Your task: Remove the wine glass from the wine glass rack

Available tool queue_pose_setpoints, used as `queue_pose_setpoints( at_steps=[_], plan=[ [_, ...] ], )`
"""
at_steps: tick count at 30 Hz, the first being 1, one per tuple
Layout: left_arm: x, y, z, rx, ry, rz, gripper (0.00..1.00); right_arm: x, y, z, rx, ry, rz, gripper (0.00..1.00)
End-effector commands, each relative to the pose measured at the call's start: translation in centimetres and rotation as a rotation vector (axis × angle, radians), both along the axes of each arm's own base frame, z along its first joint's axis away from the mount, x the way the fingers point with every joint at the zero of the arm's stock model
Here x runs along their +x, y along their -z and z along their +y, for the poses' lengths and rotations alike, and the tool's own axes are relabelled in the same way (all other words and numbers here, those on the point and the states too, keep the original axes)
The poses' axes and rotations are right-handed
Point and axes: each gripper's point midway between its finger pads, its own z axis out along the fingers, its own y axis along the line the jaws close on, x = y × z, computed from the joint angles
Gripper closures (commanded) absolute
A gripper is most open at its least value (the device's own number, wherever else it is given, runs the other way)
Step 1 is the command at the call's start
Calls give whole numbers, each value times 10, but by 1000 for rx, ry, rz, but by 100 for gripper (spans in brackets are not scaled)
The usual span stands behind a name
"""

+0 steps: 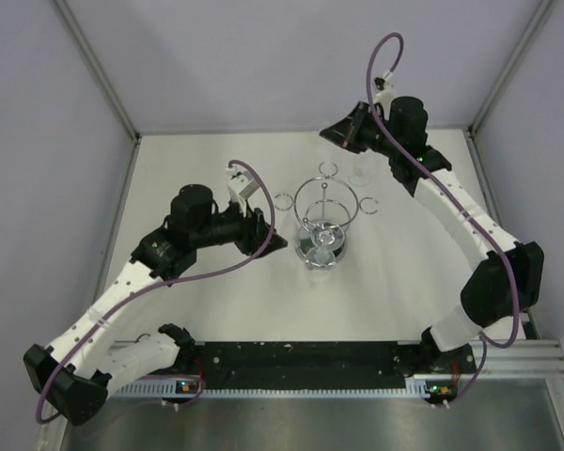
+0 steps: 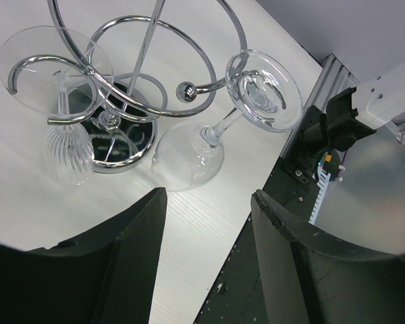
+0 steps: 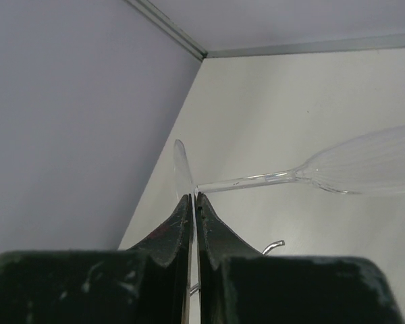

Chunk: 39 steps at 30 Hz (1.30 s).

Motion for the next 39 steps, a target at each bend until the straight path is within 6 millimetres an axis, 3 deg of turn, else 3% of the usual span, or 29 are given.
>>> queue_pose_setpoints(
  at_steps=[1,4,7,14,20,23,27,39],
  plan=[
    [0,-21,-1,-65,-15,-47,41,-44,-124,-19,65,-12,-374,100],
    [-4,-39,-2,-101,-11,-28,41,-86,-163,-34,47,-28,-501,100],
    [-16,-69,-6,-180,26,-11,41,-133,-177,-39,45,-105,-577,100],
    [-46,-137,-17,-439,138,112,37,-223,-173,-48,-24,-281,-701,100],
    [-58,-167,-25,-570,242,243,36,-287,-157,-48,-76,-490,-811,100],
    [-63,-176,-27,-628,286,315,36,-304,-147,-48,-114,-560,-868,100],
    [-64,-175,-28,-633,301,354,36,-312,-135,-37,-137,-636,-914,100],
    [-49,-162,-35,-618,254,432,37,-302,-106,-1,-294,-696,-1006,100]
  ],
)
